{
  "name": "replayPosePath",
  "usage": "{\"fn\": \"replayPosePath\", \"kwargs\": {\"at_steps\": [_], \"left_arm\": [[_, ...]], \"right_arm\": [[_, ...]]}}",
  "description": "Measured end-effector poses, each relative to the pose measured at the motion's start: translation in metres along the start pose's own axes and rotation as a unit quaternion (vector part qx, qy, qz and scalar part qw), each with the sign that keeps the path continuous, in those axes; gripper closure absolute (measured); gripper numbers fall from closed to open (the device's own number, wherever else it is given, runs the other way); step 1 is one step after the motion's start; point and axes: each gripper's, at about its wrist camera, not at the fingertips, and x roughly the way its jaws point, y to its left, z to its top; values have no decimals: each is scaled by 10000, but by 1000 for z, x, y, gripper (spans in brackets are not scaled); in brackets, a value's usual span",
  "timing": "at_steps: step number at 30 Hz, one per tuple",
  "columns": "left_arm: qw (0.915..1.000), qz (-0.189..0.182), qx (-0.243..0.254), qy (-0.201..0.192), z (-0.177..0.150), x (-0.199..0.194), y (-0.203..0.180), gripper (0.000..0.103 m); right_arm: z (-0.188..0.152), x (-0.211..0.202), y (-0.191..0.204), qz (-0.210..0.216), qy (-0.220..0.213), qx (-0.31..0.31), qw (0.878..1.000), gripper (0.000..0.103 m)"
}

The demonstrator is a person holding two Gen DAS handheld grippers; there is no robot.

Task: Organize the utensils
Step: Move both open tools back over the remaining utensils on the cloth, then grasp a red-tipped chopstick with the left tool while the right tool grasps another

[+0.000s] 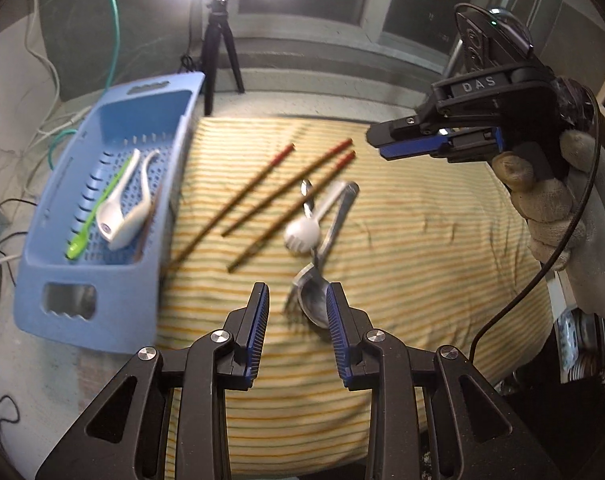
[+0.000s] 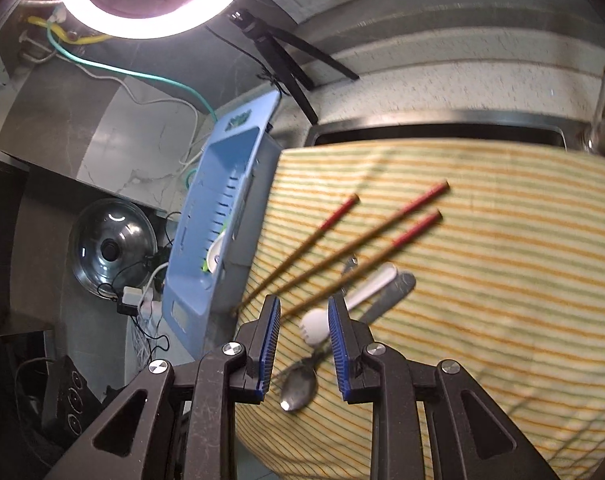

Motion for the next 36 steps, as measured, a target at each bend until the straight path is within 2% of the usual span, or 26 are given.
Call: {"fn": "replayPosePath", "kwargs": {"at_steps": [6, 12, 18, 28, 32, 36], "left_arm": [[9997, -102, 2, 226, -13, 16, -11, 75], [9990, -111, -16, 431, -19, 34, -18, 75], [9990, -94, -14, 436, -18, 40, -22, 75], [9991, 6, 116, 414, -19, 48, -23, 75], [9990, 21, 161, 415, -17, 53, -25, 62], [9990, 78, 182, 403, -14, 54, -24, 61]], "right_arm": [[-16, 24, -16, 39, 284, 280, 9992, 80], [-24, 39, -16, 200, 456, 377, 9981, 80], [-15, 47, -10, 161, 428, 288, 9985, 80], [-8, 76, -9, -37, 761, 189, 9969, 80], [-5, 80, -12, -87, 784, 218, 9966, 80], [-3, 75, -9, -31, 776, 171, 9968, 80]]}}
